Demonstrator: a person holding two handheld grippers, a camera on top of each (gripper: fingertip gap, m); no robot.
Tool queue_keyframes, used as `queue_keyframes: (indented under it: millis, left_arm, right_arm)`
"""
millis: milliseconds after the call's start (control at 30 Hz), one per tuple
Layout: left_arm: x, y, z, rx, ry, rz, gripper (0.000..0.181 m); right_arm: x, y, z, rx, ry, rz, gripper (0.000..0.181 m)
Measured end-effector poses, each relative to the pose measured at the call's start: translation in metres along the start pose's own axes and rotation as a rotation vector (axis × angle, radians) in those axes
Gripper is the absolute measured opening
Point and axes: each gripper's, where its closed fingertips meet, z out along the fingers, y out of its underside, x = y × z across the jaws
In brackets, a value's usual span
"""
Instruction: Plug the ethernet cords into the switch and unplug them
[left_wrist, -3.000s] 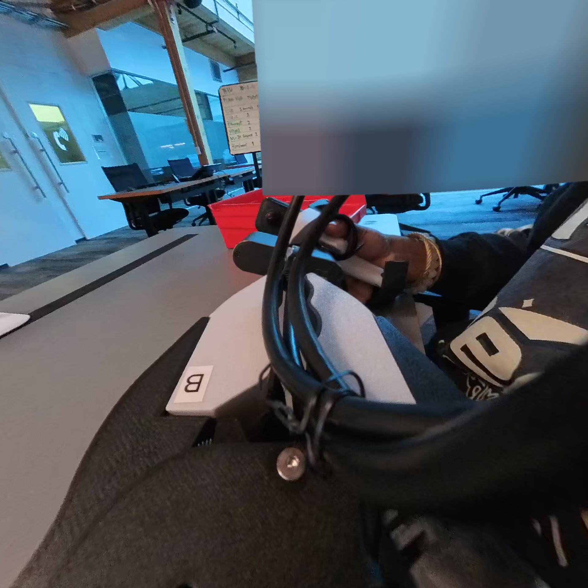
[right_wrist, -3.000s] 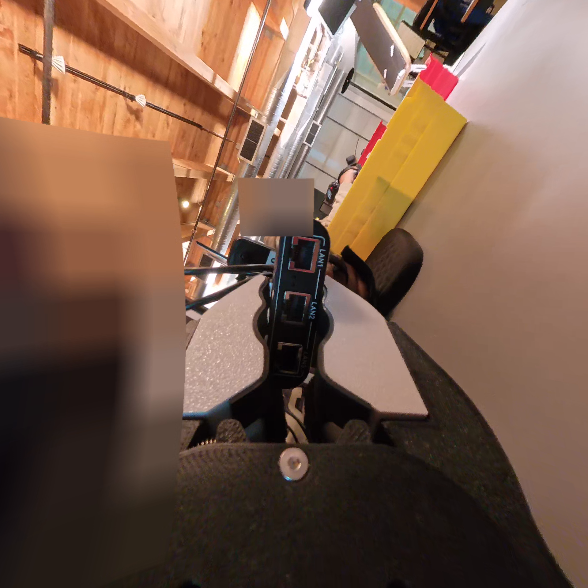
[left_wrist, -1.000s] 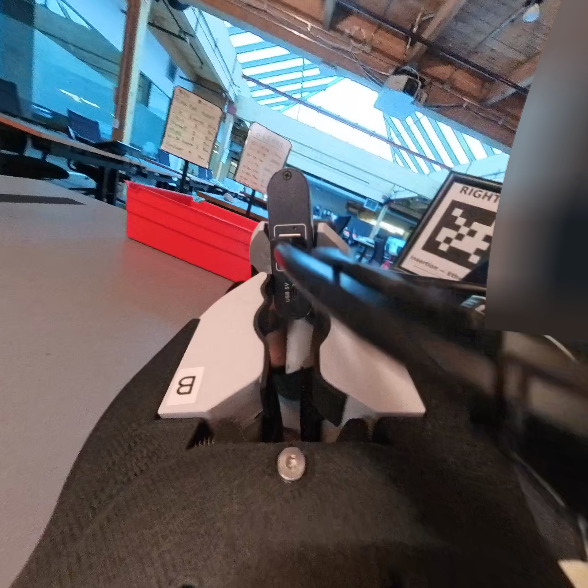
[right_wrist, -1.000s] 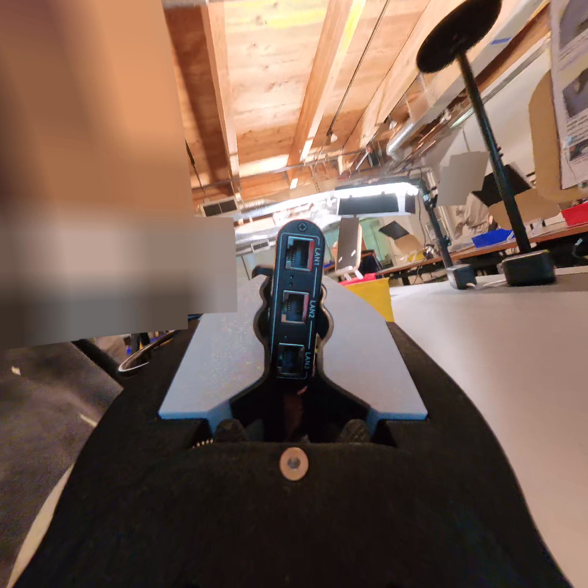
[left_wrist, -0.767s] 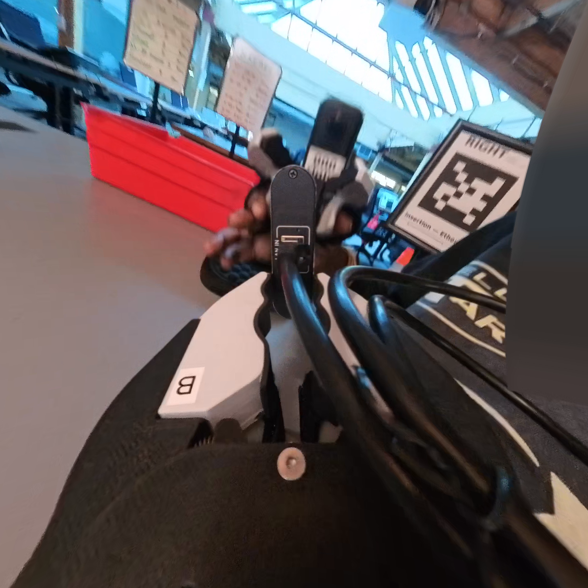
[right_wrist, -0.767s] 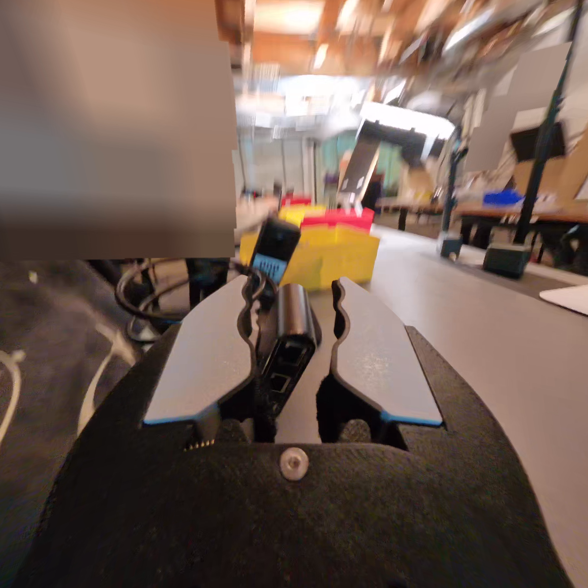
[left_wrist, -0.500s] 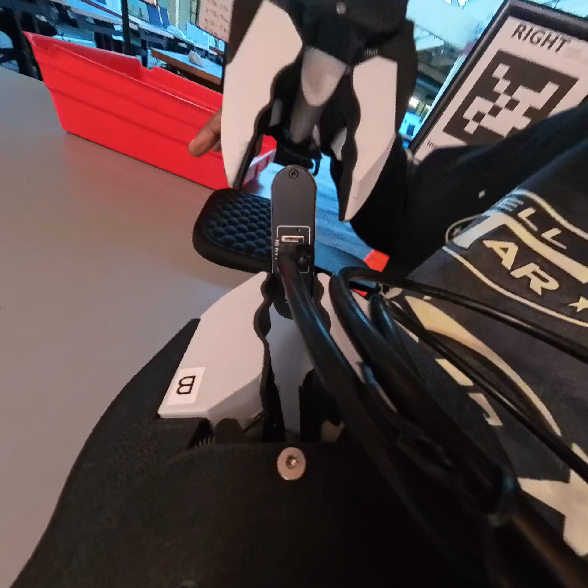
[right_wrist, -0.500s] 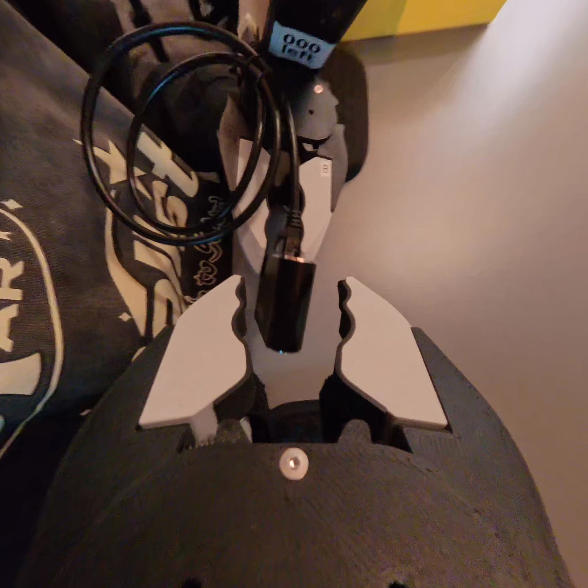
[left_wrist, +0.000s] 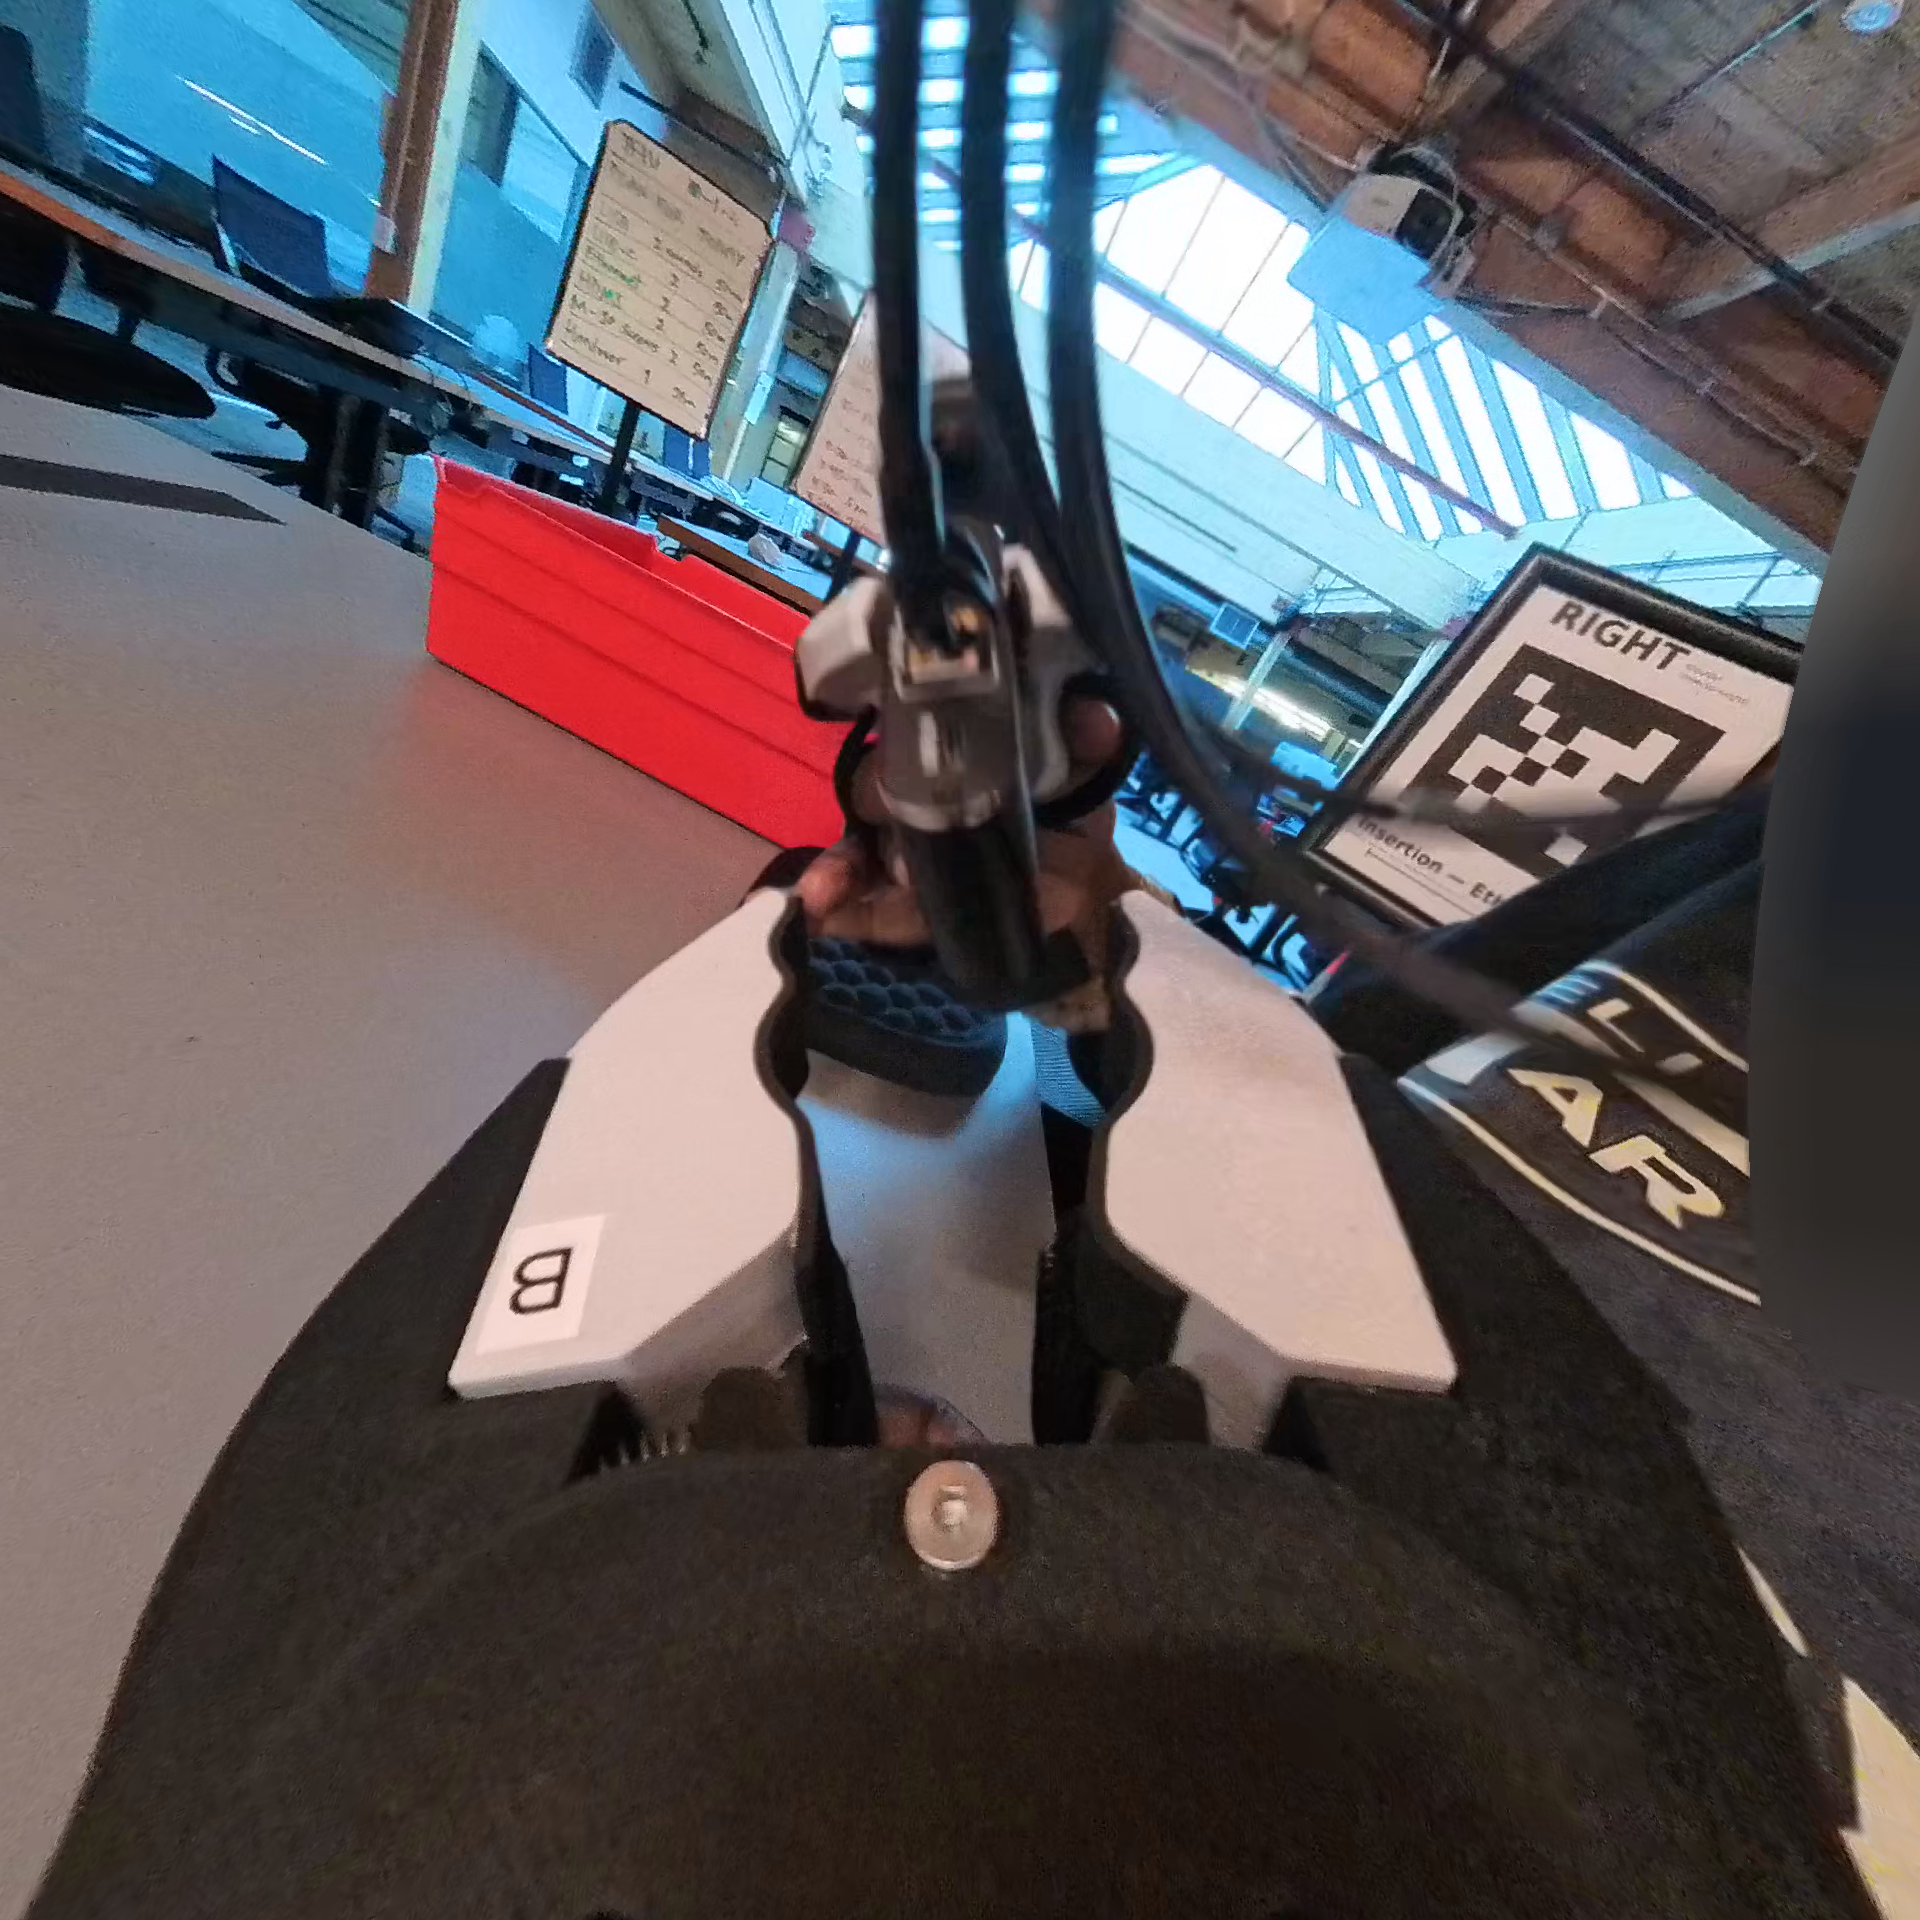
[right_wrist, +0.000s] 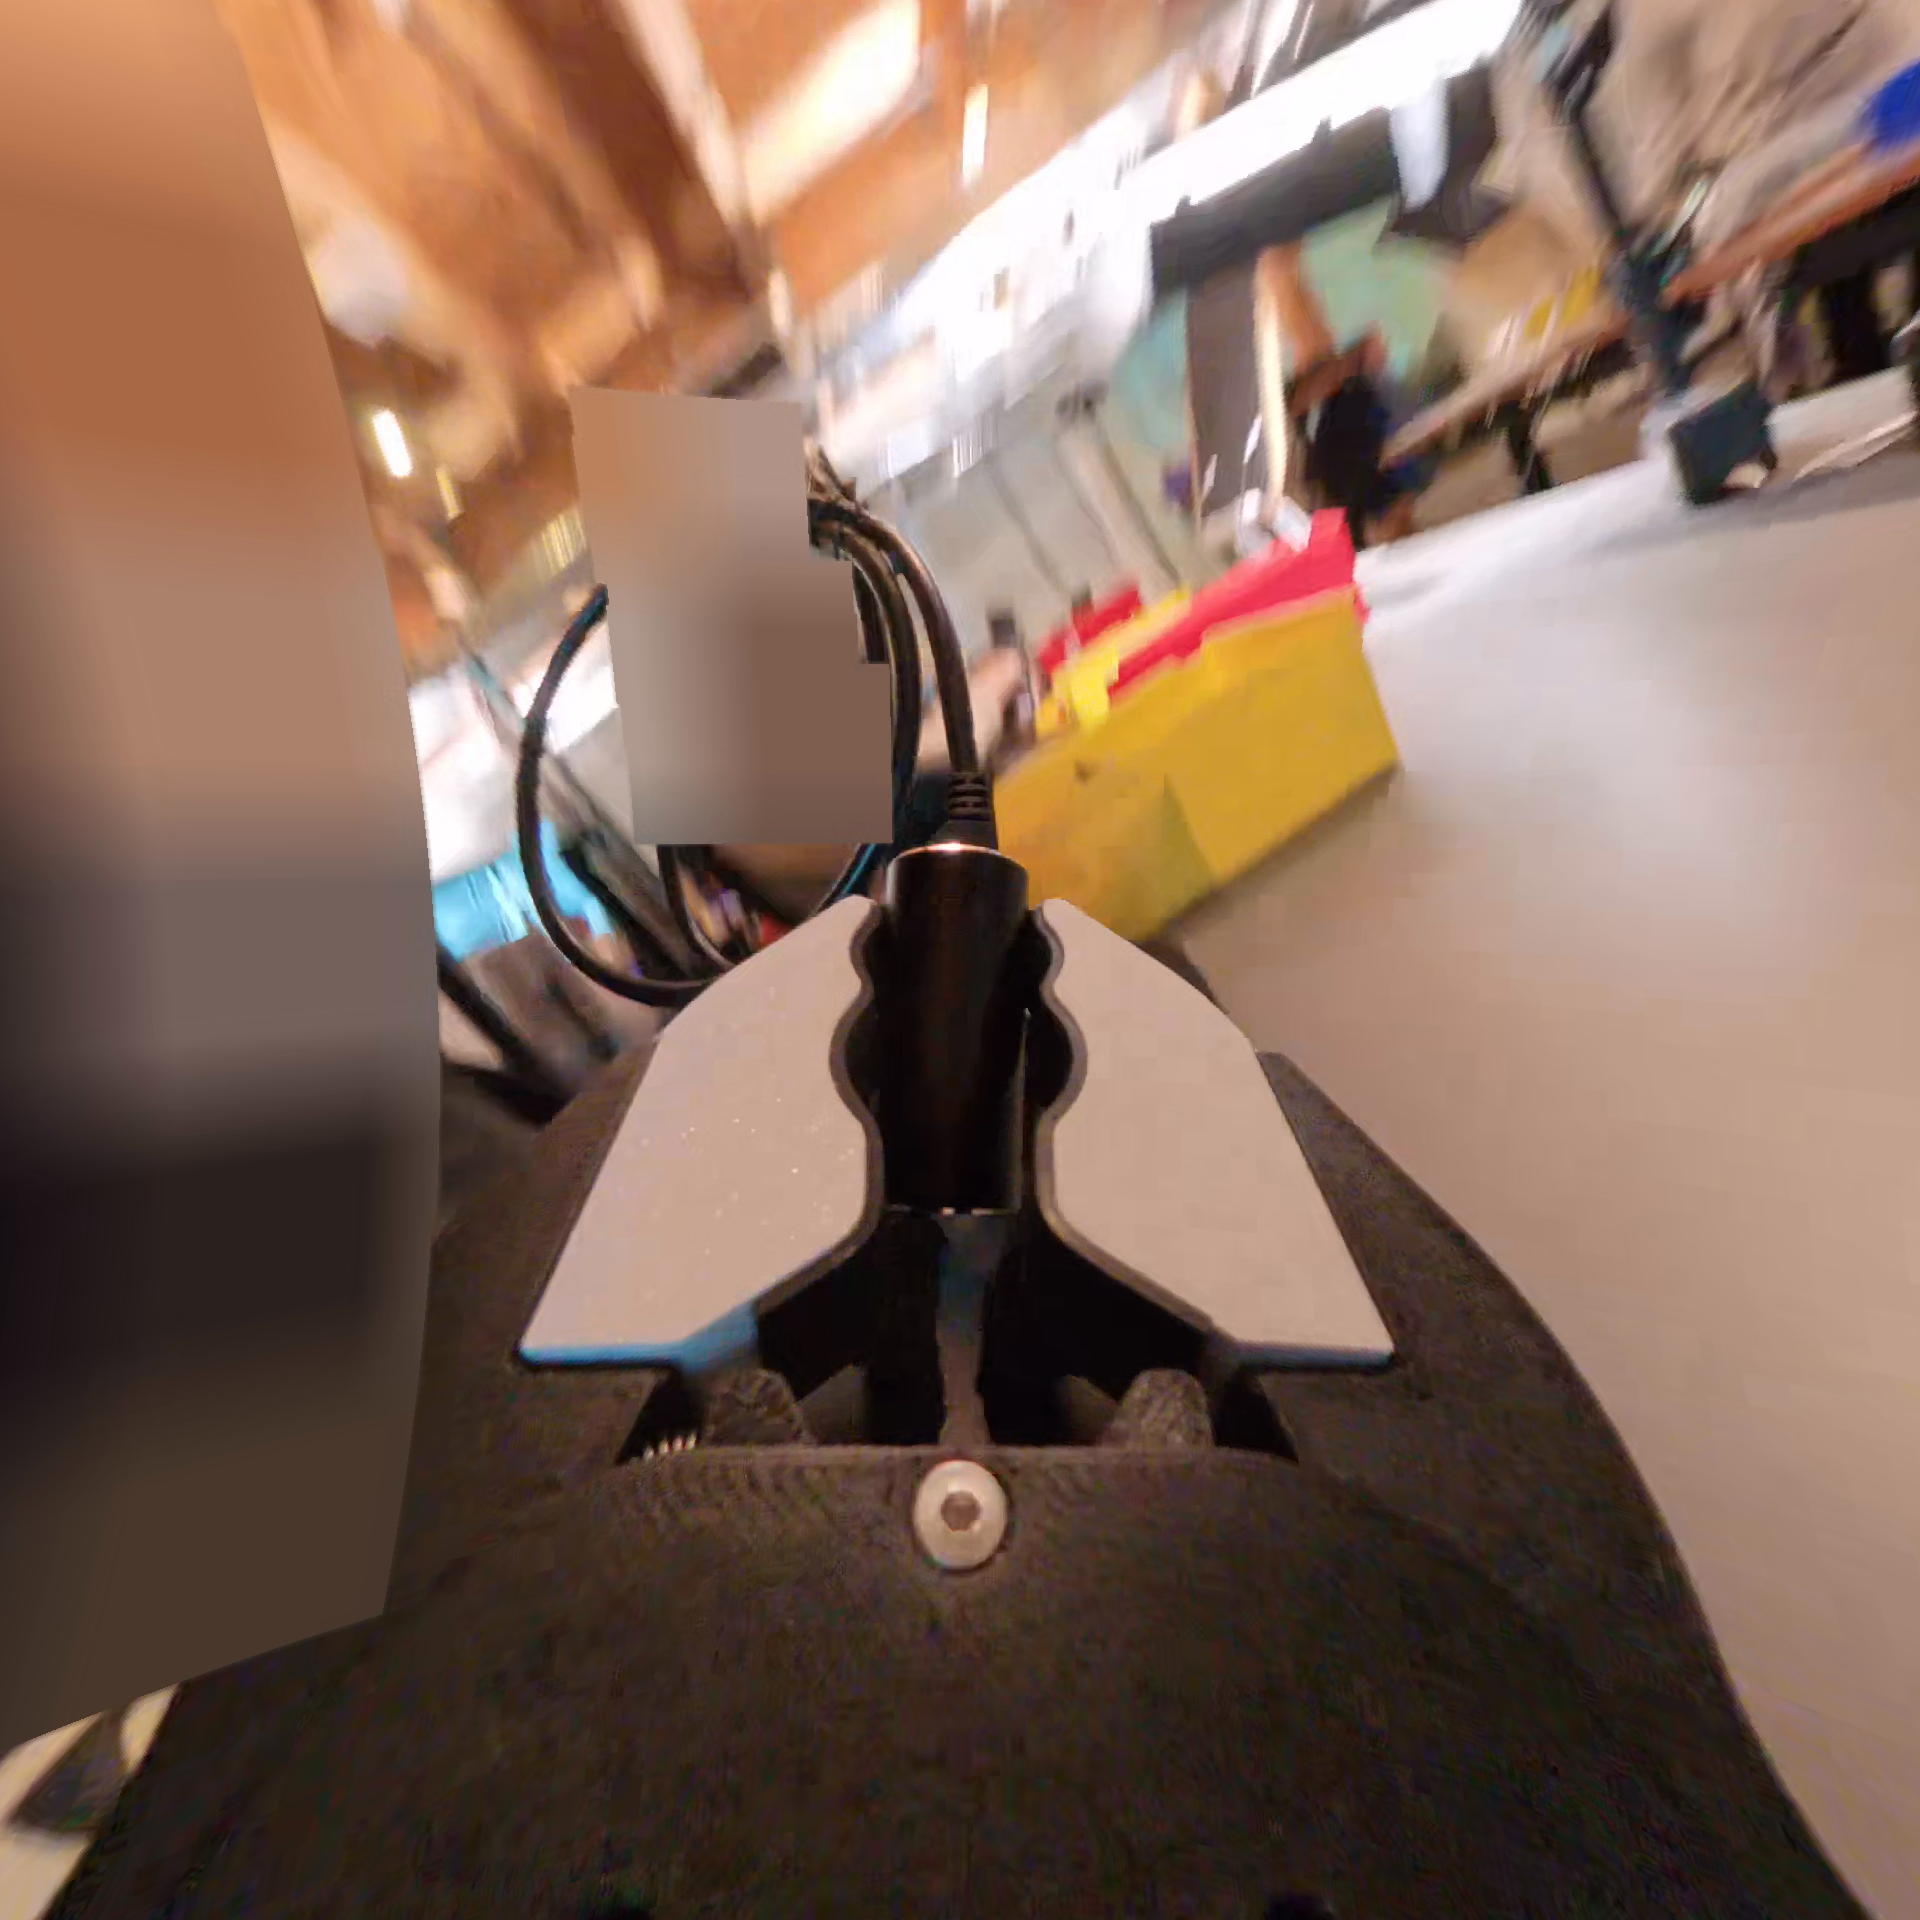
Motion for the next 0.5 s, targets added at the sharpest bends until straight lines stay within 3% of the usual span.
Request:
queue_keyframes:
  millis: [67,167,200,267,367,400,467,500]
  left_arm:
    - [0.001,0.004,0.004,-0.006,-0.002,-0.016,0.056]
    - [0.002,-0.001,0.005,0.048,0.013,-0.057,0.045]
    - [-0.002,-0.004,0.002,0.066,-0.01,-0.065,0.034]
    - [-0.001,-0.006,-0.002,0.079,0.016,-0.094,0.031]
    - [-0.002,-0.006,-0.003,0.077,0.02,-0.12,0.026]
    - [-0.002,-0.007,-0.004,0.08,0.026,-0.133,0.025]
    - [-0.006,-0.004,-0.004,0.064,0.01,-0.163,0.025]
    - [-0.008,-0.003,-0.003,0.053,0.002,-0.177,0.025]
  right_arm:
    - [0.009,-0.006,-0.001,0.188,0.002,0.124,0.024]
    - [0.018,0.008,0.004,0.32,0.035,0.241,0.023]
    - [0.017,0.013,0.005,0.333,0.026,0.269,0.023]
    - [0.014,0.016,0.006,0.333,0.016,0.25,0.023]
    - [0.01,0.018,0.007,0.244,0.047,0.074,0.024]
    - [0.006,0.019,0.006,0.197,0.053,-0.021,0.035]
    - [-0.002,0.018,0.004,0.125,0.085,-0.31,0.084]
    - [-0.006,0.02,0.002,0.085,0.117,-0.501,0.098]
